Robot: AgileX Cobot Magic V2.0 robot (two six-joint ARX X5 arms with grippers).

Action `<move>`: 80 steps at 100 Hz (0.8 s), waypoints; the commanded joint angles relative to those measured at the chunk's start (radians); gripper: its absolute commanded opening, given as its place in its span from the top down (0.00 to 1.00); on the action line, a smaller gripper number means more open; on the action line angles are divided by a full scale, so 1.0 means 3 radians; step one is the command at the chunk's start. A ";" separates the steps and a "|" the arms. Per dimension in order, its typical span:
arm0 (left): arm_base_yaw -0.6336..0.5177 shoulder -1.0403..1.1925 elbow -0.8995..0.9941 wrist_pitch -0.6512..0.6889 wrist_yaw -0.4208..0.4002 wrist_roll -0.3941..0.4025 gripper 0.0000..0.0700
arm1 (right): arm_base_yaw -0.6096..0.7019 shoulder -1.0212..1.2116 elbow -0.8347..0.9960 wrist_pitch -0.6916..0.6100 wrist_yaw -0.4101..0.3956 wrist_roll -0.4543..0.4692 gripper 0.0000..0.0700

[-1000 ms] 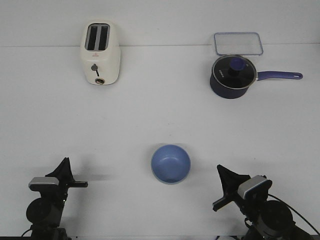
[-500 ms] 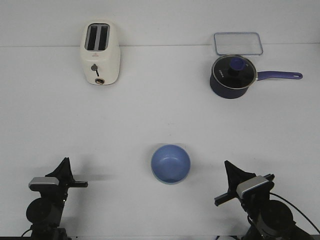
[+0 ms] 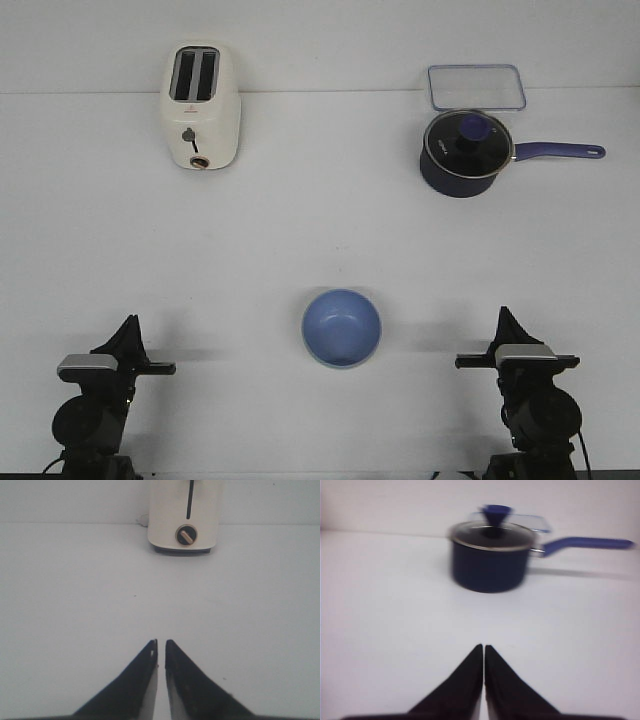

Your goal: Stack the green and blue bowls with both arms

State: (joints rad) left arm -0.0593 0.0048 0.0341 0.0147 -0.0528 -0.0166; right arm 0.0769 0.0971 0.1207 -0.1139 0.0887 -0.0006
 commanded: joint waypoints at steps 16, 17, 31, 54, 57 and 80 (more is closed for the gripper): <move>0.0001 -0.0006 -0.0067 0.0046 0.0001 0.0015 0.98 | -0.0164 -0.0271 -0.0364 0.0235 -0.0036 -0.0048 0.99; 0.0001 -0.0006 -0.0067 0.0046 0.0001 0.0015 0.98 | -0.0168 -0.0282 -0.0361 0.0203 -0.0036 -0.0052 0.99; 0.0001 -0.0006 -0.0067 0.0045 0.0001 0.0015 0.98 | -0.0181 -0.0319 -0.0361 0.0039 -0.0036 -0.0051 0.99; 0.0001 -0.0006 -0.0067 0.0046 0.0001 0.0015 0.98 | -0.0181 -0.0319 -0.0361 0.0024 -0.0039 0.0023 0.99; 0.0001 -0.0006 -0.0067 0.0047 0.0001 0.0015 0.98 | -0.0181 -0.0319 -0.0361 0.0029 -0.0037 0.0023 0.99; 0.0001 -0.0006 -0.0067 0.0046 0.0001 0.0015 0.98 | -0.0181 -0.0319 -0.0360 0.0029 -0.0036 0.0023 0.99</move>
State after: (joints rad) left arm -0.0593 0.0048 0.0341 0.0147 -0.0528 -0.0166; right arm 0.0246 0.0032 0.0151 -0.1211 0.0784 -0.0002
